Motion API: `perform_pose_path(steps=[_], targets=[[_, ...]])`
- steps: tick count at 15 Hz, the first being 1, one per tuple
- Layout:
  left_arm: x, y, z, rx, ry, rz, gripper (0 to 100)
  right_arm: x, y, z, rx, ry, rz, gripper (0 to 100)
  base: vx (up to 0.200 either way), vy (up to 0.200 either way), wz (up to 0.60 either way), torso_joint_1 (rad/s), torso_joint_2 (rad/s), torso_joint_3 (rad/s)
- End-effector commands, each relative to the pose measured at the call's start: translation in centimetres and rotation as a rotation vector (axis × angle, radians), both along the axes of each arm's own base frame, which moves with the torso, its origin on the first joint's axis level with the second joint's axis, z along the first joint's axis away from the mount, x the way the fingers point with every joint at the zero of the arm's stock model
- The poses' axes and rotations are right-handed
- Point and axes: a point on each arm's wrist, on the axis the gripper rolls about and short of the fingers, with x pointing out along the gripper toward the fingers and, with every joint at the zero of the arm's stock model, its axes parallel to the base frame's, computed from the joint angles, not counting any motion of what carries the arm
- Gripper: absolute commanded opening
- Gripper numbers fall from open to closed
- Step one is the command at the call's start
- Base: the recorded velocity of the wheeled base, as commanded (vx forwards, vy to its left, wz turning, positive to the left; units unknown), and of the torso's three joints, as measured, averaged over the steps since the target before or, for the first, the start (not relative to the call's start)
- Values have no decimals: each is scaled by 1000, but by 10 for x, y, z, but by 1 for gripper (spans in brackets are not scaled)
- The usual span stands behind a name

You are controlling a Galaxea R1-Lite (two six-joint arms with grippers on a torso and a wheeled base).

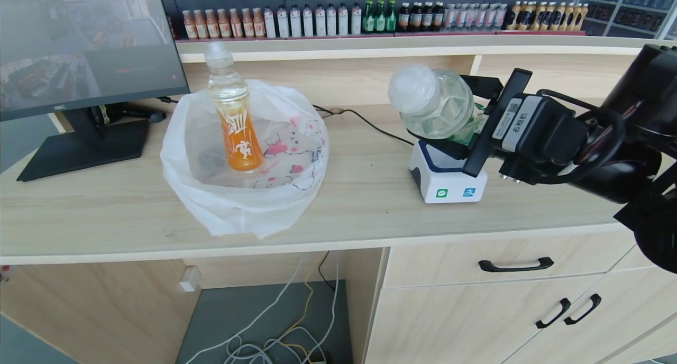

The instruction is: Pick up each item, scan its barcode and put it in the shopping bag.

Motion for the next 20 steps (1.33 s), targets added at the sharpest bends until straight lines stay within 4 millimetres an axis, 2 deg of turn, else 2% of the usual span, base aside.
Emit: perform_pose_path(steps=[1,3,8,15,20], targets=[[0,0,0,0,0,0,100,10,-3,-9,-19,18,-8,0,0,0,0,0,0,0],[0,0,0,0,0,0,100,25,-14,-17,-59,6,-4,0,0,0,0,0,0,0],[0,0,0,0,0,0,100,41,-15,-23,-87,-5,48,0,0,0,0,0,0,0],[0,0,0,2,0,0,100,44,-23,-36,-121,6,25,0,0,0,0,0,0,0],[0,0,0,2,0,0,100,42,-23,-35,-120,0,27,0,0,0,0,0,0,0]])
